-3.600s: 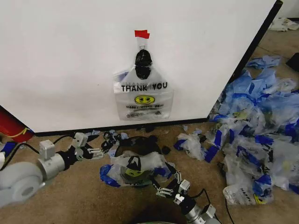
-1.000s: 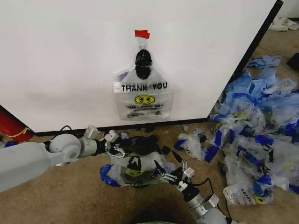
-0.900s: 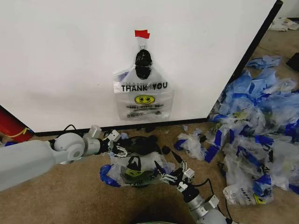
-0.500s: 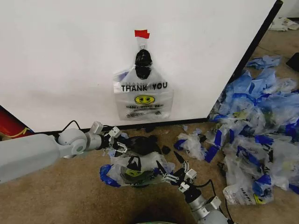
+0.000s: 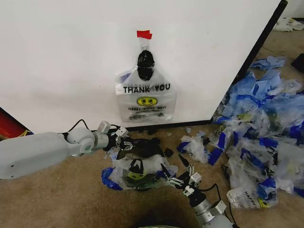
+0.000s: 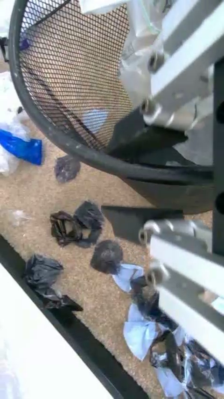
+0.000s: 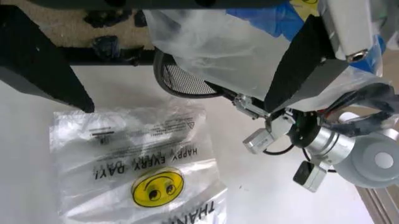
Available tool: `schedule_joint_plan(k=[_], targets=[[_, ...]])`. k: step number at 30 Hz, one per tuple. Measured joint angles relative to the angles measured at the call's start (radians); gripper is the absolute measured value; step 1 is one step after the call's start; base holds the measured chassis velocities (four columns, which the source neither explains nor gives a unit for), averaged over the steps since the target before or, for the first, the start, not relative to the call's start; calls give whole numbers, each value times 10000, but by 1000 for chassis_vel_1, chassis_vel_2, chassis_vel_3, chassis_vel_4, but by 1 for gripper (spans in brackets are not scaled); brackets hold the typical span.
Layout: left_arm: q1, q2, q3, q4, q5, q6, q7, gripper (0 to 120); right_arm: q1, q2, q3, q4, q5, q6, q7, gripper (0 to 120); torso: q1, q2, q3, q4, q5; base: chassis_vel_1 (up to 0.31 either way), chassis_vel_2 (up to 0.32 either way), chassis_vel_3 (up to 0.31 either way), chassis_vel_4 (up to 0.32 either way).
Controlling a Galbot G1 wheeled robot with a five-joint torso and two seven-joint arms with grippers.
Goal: Pick up the garbage bag from the wall and place it over the trash bin.
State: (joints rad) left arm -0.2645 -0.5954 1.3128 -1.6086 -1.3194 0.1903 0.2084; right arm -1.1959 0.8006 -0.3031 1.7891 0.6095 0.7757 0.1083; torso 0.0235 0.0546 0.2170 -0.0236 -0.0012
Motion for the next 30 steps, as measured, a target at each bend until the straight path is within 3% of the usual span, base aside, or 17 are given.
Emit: schedule_joint_plan(k=[3, 7, 14, 21, 24, 26, 27, 30], targets=[[-24, -12, 28, 1, -59, -30, -112, 13, -58, 5, 61, -1, -6, 39, -24, 100, 0, 0, 0, 0, 0, 0, 0, 0, 0], [137, 31, 1, -18, -121, -144, -347, 4, -148, 8, 114, 18, -18, 54, -32, 100, 0, 0, 0, 0, -1, 0, 0, 0, 0], [542, 331, -382, -319, -358, -206, -760, 3, -142, -47, 125, 68, -14, 59, -33, 100, 0, 0, -1, -1, -4, 0, 0, 0, 0], [946, 1248, -1149, -1492, -851, -162, -1703, 3, 75, -18, -19, 108, -6, 35, -26, 100, 0, 0, -1, 0, 1, 0, 0, 0, 0], [1666, 1811, -2197, -2220, -1248, -86, -2441, 3, 207, -13, -125, 181, 2, 12, -6, 100, 0, 0, -1, 2, 2, 0, 0, 0, 0], [2757, 2207, -3611, -2771, -1654, -12, -3160, 3, 321, -34, -204, 268, 18, -9, 12, 100, 0, 0, -1, -3, -3, 0, 0, 0, 0], [2757, 2207, -3611, -2771, -1654, -12, -3160, 3, 321, -34, -204, 268, 18, -9, 12, 100, 0, 0, -1, -3, -3, 0, 0, 0, 0], [4677, 2733, -5915, -3469, -1911, 68, -4132, 3, 525, -91, -393, 364, 66, -46, 64, 100, 0, 0, 0, -5, -7, 0, 0, 0, 0]])
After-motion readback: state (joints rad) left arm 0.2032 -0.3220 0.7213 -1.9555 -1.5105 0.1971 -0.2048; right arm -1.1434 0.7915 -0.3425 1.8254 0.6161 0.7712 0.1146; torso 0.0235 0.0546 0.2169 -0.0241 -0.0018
